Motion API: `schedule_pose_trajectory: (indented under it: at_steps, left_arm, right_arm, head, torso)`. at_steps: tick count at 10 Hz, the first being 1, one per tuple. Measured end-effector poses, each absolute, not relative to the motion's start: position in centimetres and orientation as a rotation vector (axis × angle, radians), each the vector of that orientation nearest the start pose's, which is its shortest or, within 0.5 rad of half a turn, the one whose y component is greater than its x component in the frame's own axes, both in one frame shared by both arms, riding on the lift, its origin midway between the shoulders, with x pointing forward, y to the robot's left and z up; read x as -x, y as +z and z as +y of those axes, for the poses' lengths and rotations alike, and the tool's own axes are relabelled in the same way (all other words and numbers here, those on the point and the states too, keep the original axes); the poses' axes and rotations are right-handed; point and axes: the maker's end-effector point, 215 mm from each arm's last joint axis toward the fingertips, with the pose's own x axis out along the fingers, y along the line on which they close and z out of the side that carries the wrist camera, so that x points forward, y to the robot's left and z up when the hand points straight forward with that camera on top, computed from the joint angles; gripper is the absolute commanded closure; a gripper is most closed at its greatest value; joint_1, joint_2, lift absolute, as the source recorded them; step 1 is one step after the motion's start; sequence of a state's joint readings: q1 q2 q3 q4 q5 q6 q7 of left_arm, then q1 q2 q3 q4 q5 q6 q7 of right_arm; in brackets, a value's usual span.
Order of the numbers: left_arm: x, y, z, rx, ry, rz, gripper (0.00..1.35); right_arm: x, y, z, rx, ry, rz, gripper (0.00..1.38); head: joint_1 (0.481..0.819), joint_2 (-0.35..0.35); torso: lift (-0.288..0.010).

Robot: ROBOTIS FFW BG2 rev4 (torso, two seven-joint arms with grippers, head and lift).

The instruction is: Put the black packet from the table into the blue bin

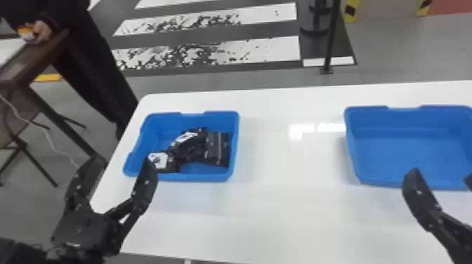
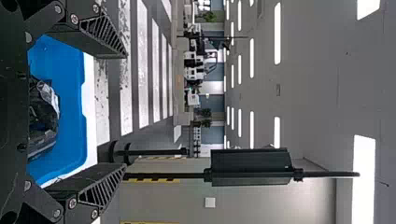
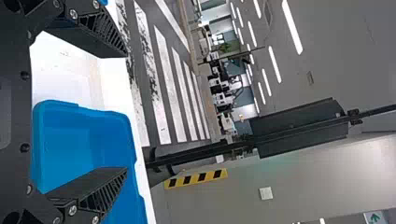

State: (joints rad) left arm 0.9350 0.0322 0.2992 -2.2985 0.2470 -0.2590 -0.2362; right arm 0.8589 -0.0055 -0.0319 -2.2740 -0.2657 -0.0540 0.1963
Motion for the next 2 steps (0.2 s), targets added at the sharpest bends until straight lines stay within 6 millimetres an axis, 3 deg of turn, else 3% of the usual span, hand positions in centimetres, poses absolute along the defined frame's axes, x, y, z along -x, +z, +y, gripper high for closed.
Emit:
schedule_pose_trajectory:
  at_steps: [2]
  left_arm:
    - [-31.78,-26.9,31.81,-0.028,-0.036,-0.077,0.21]
  right_arm:
    - [-34.32,-32.76,-20.61,-0.247,0.149,0.075,0.15]
  head:
    - [0.695,0.197]
  torso:
    - [-0.11]
